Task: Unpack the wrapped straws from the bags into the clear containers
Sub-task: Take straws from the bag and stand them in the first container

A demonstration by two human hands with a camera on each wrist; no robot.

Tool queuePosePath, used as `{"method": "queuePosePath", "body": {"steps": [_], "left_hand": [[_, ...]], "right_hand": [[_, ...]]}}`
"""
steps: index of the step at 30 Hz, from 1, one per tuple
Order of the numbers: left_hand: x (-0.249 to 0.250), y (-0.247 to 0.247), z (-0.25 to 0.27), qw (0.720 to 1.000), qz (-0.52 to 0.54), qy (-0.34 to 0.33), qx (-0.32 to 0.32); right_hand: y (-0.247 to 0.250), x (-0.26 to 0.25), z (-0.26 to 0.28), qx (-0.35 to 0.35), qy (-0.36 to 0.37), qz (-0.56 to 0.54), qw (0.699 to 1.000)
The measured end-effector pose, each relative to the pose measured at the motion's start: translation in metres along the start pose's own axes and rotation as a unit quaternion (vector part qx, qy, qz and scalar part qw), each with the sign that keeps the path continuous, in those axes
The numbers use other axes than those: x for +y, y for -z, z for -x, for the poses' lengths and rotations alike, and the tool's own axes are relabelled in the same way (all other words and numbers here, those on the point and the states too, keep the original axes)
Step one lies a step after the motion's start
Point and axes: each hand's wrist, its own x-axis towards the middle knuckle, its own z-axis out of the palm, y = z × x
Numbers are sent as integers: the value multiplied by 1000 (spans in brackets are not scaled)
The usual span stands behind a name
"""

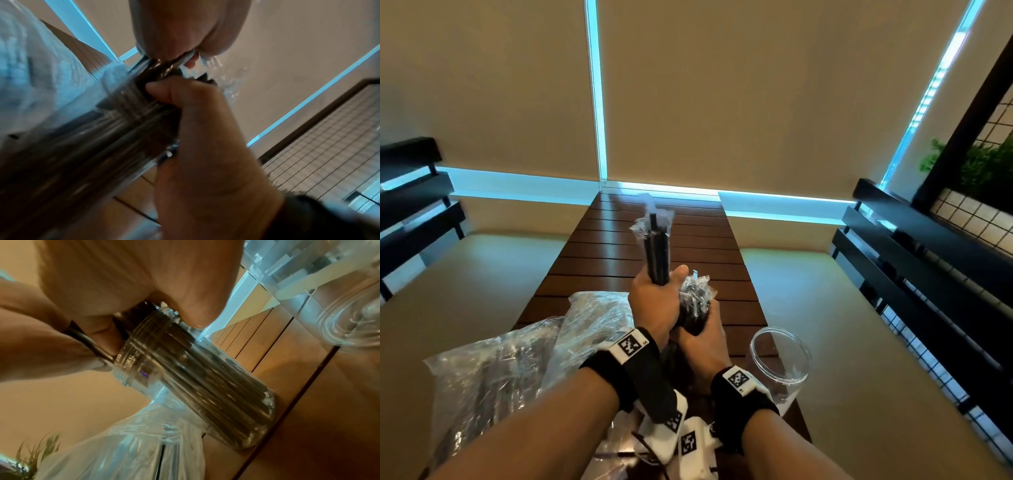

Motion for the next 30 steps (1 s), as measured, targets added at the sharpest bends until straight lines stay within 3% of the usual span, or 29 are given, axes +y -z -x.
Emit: {"method": "queuePosePath", "body": {"steps": [5, 8, 11, 13, 15, 18, 21, 24, 28, 30], "left_hand": [[-17, 11, -2, 988, -105, -78, -77], [-11, 23, -6, 965, -190, -118, -137], [10, 38, -5, 951, -181, -147, -203], [34, 41, -4, 943, -176, -189, -207], [60, 36, -5, 920, -207, -276, -187], [80, 24, -6, 855, -310, -359, -208], [63, 22, -9, 822, -371, -359, -239], [26, 34, -6, 825, -378, -320, -270], [-7, 48, -3, 809, -416, -252, -330], [1, 47, -3, 826, -392, -243, -323]], "right_hand": [[-4, 2, -2, 23, 16, 30, 999], [-1, 2, -1, 18, 22, 49, 998], [1, 0, 0, 20, 31, 59, 998], [-2, 0, 0, 27, 29, 62, 997], [-5, 0, 0, 35, 30, 64, 997], [-7, -1, -1, 30, 30, 66, 997], [-5, -3, -1, 22, 21, 69, 997], [-5, -6, -2, 5, 19, 57, 998], [-3, -9, 3, -10, 36, 67, 997], [0, -7, 6, -8, 57, 89, 994]]}}
